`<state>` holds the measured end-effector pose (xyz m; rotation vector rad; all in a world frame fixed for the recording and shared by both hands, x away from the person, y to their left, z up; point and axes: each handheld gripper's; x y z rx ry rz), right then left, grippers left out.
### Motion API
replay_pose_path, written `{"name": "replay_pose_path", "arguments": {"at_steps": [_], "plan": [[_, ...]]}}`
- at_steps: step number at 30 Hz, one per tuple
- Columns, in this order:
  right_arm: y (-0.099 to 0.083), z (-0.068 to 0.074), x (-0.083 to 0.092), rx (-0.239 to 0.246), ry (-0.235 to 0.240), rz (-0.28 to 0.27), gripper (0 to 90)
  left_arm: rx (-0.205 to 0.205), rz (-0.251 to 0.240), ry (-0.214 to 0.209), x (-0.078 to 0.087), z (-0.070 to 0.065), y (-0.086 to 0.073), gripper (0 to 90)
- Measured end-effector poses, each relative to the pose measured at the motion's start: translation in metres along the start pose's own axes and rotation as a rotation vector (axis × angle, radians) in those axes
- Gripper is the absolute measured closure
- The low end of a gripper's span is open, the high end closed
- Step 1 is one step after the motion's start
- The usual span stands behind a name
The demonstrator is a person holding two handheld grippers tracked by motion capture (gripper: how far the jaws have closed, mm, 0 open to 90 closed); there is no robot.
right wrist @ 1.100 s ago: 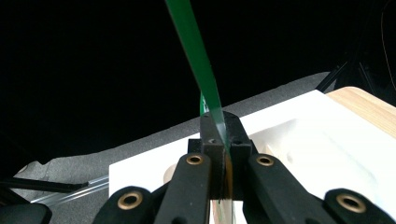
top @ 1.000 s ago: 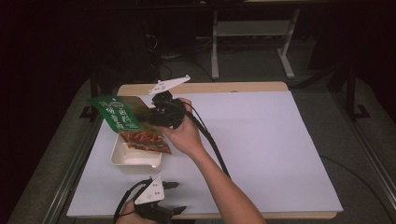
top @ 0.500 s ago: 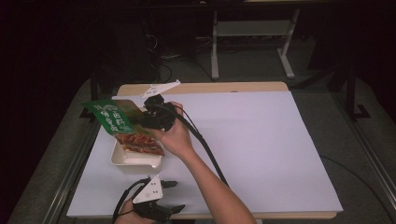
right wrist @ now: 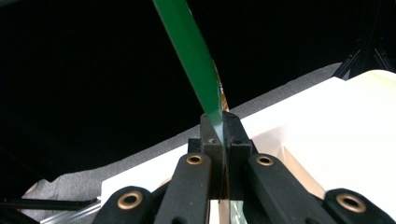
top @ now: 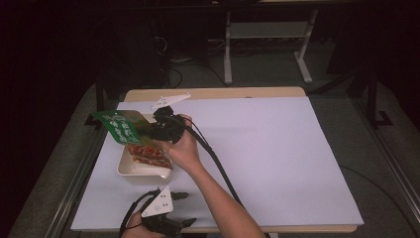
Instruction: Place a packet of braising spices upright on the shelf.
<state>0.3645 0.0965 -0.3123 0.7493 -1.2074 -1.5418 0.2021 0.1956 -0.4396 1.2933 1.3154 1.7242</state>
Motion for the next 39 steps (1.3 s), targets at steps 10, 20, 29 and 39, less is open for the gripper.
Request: {"name": "replay_pose_path", "arguments": {"at_steps": [10, 20, 29, 39], "plan": [[-0.012, -0.009, 0.001, -0.029, -0.033, -0.017, 89.3, 0.004, 0.0, 0.0, 0.0, 0.0, 0.0, 24.4], [-0.023, -0.016, 0.001, -0.043, -0.075, -0.042, 89.3, 0.019, -0.006, 0.003, 0.001, 0.0, 0.0, 24.4], [-0.029, -0.023, 0.007, -0.044, -0.083, -0.018, 88.6, 0.027, -0.006, 0.0, 0.0, -0.001, -0.001, 24.4], [-0.03, -0.028, 0.014, -0.012, -0.09, 0.058, 84.7, 0.022, -0.007, -0.006, -0.001, -0.001, -0.001, 24.4]]}}
Point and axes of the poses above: each handheld gripper's, and its own axes: x roughly backward along the jaws, y roughly out of its top, z roughly to its left, and after that the axes turned 15 degrees about -z, right-handed
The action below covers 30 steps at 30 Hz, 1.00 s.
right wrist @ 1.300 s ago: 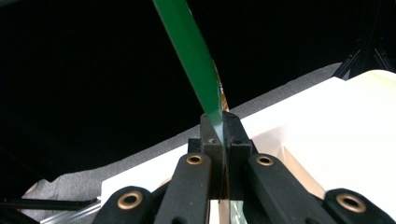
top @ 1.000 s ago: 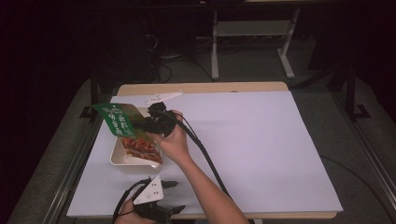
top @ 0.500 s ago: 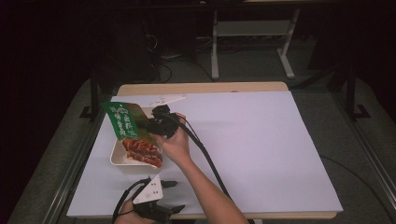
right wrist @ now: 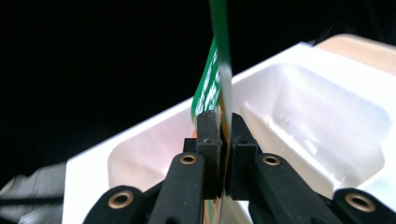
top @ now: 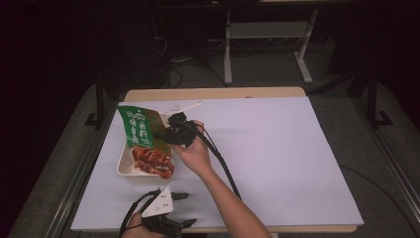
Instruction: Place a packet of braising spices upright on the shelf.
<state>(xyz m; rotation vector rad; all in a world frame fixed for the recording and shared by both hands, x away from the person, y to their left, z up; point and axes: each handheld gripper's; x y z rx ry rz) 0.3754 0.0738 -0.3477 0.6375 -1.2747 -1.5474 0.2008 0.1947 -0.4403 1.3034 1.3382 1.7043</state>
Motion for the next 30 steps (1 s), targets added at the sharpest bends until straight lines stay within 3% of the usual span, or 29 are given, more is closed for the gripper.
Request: {"name": "replay_pose_path", "arguments": {"at_steps": [5, 9, 11, 16, 19, 21, 27, 30], "plan": [[-0.003, -0.003, -0.004, 0.003, 0.033, 0.081, 86.4, 0.002, 0.0, -0.003, -0.001, -0.001, 0.0, 24.4], [-0.004, -0.001, -0.004, -0.002, 0.029, 0.086, 88.9, 0.003, -0.001, -0.004, -0.001, -0.002, 0.0, 24.4], [-0.004, 0.003, -0.003, 0.004, 0.035, 0.063, 89.3, 0.002, 0.0, -0.005, -0.001, -0.001, 0.0, 24.4], [-0.001, 0.013, -0.001, -0.078, 0.092, -0.044, 89.6, -0.001, -0.013, -0.004, 0.0, -0.001, 0.001, 24.4], [0.0, 0.014, -0.001, -0.111, 0.105, -0.074, 89.6, -0.015, -0.001, -0.011, 0.0, -0.001, 0.002, 24.4], [-0.003, 0.014, -0.002, -0.087, 0.081, -0.077, 89.6, -0.012, -0.005, -0.011, 0.0, -0.002, 0.002, 24.4], [-0.016, 0.005, -0.002, -0.079, 0.031, -0.057, 89.5, -0.007, -0.003, -0.009, -0.001, -0.002, 0.001, 24.3], [-0.021, 0.002, 0.001, -0.09, 0.023, -0.082, 89.4, -0.006, -0.004, -0.009, -0.001, -0.002, 0.001, 24.3]]}}
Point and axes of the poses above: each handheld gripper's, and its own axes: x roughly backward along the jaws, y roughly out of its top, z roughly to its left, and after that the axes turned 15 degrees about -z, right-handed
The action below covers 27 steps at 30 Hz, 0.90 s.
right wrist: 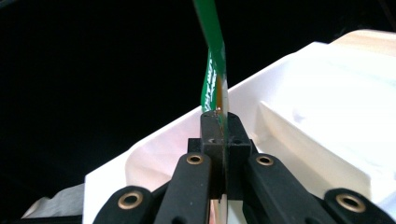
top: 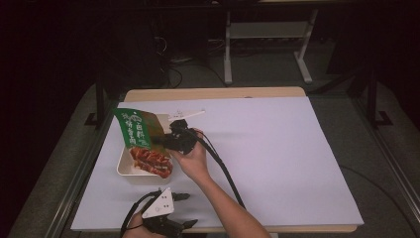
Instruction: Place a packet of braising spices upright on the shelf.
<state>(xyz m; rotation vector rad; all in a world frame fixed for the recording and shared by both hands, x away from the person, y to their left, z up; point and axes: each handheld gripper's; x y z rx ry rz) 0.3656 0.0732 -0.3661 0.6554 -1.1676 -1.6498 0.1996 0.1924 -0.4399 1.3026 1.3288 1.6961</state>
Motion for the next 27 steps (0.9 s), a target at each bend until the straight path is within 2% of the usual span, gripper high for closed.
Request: {"name": "replay_pose_path", "arguments": {"at_steps": [7, 12, 16, 23, 24, 26, 27], "plan": [[-0.005, -0.002, 0.004, 0.024, -0.01, 0.001, 89.2, 0.001, 0.001, 0.0, 0.0, -0.001, 0.0, 24.3], [-0.013, -0.007, 0.01, 0.004, -0.016, 0.003, 89.2, -0.005, 0.006, -0.005, -0.001, -0.001, 0.0, 24.3], [-0.016, -0.01, 0.012, -0.002, -0.002, 0.029, 89.1, 0.002, 0.003, -0.003, -0.002, -0.001, -0.001, 24.3], [-0.016, -0.012, 0.013, 0.012, -0.004, 0.055, 88.3, -0.006, 0.013, -0.009, -0.003, -0.002, -0.001, 24.3], [-0.015, -0.012, 0.013, 0.025, -0.002, 0.055, 87.3, -0.006, 0.012, -0.008, -0.003, -0.001, 0.0, 24.3], [-0.012, -0.011, 0.015, 0.021, 0.005, 0.06, 81.2, -0.005, 0.011, -0.005, -0.002, 0.0, -0.001, 24.3], [-0.011, -0.011, 0.016, 0.028, 0.001, 0.06, 77.3, 0.007, 0.005, -0.001, -0.002, -0.001, -0.001, 24.3]]}}
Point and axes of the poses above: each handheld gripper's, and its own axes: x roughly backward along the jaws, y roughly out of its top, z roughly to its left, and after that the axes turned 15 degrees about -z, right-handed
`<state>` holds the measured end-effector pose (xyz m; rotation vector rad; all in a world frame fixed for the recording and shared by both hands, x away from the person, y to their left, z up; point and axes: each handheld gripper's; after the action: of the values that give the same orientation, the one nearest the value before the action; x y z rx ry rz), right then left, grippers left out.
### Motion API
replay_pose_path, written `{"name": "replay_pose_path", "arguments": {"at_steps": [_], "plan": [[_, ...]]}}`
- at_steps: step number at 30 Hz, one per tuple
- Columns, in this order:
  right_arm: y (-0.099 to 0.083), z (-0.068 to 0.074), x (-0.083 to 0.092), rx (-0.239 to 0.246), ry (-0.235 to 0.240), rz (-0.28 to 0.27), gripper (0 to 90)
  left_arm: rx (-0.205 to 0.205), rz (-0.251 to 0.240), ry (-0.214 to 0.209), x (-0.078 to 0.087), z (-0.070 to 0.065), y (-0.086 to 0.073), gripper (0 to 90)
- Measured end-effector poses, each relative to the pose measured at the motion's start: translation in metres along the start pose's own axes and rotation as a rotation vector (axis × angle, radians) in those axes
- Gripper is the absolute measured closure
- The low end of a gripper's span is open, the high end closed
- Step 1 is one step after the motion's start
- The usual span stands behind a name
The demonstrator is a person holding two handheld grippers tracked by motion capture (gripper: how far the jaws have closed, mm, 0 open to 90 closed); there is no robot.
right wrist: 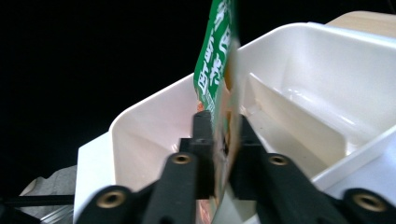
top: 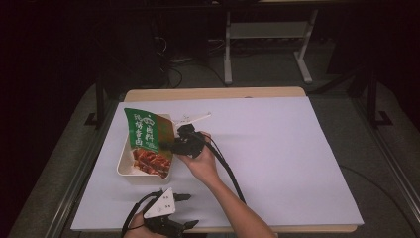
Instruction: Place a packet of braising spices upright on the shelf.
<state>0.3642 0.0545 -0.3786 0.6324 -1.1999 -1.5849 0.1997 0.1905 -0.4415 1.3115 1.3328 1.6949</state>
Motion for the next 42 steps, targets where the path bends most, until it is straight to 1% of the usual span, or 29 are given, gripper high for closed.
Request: {"name": "replay_pose_path", "arguments": {"at_steps": [1, 3, 4, 7, 8, 10, 14, 20, 21, 22, 26, 27, 31, 36, 40, 42], "plan": [[0.001, 0.0, 0.002, 0.002, -0.004, -0.002, 75.3, -0.003, 0.001, 0.0, 0.0, 0.001, 0.0, 24.2], [0.004, -0.001, 0.006, 0.007, 0.004, -0.007, 72.6, -0.011, 0.0, 0.001, 0.001, 0.002, 0.0, 24.1], [0.005, -0.001, 0.008, 0.007, 0.0, -0.001, 70.7, -0.011, 0.001, 0.002, 0.001, 0.002, 0.0, 24.0], [0.007, -0.002, 0.014, 0.014, 0.008, -0.002, 64.0, -0.002, -0.002, 0.004, 0.001, 0.001, 0.001, 24.0], [0.009, -0.001, 0.016, 0.019, 0.009, 0.003, 62.6, -0.007, -0.002, 0.003, 0.001, 0.001, 0.001, 24.0], [0.01, 0.0, 0.021, 0.028, 0.006, 0.011, 58.9, -0.004, -0.001, 0.004, 0.001, 0.001, 0.0, 23.9], [0.014, 0.0, 0.032, 0.044, 0.004, 0.017, 56.2, -0.001, -0.003, 0.005, 0.001, 0.002, 0.0, 23.8], [0.018, -0.002, 0.05, 0.059, -0.005, 0.019, 53.6, -0.002, -0.001, 0.008, 0.002, 0.003, 0.0, 23.8], [0.018, -0.002, 0.053, 0.055, -0.005, 0.021, 53.2, 0.008, -0.009, 0.01, 0.001, 0.002, 0.0, 23.8], [0.019, -0.002, 0.055, 0.056, -0.004, 0.022, 53.0, -0.004, 0.001, 0.008, 0.001, 0.003, 0.0, 23.8], [0.02, -0.001, 0.066, 0.066, -0.005, 0.022, 52.0, -0.001, 0.001, 0.009, 0.001, 0.003, 0.0, 23.8], [0.021, -0.001, 0.068, 0.072, -0.007, 0.019, 51.9, -0.005, 0.007, 0.008, 0.002, 0.004, 0.0, 23.7], [0.021, -0.002, 0.078, 0.07, -0.009, 0.018, 51.2, -0.006, 0.006, 0.012, 0.002, 0.004, 0.0, 23.7], [0.019, -0.005, 0.092, 0.065, -0.017, 0.018, 50.1, 0.0, 0.008, 0.016, 0.003, 0.005, 0.0, 23.7], [0.016, -0.008, 0.105, 0.054, -0.035, 0.021, 49.4, 0.003, 0.006, 0.018, 0.003, 0.006, 0.0, 23.7], [0.014, -0.009, 0.112, 0.062, -0.041, 0.016, 49.0, 0.004, 0.002, 0.018, 0.002, 0.006, 0.0, 23.7]]}}
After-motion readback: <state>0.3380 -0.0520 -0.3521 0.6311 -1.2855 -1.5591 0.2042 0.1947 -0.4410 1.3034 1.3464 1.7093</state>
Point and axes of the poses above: each handheld gripper's, and its own axes: x roughly backward along the jaws, y roughly out of its top, z roughly to its left, and after that the axes turned 15 degrees about -z, right-handed
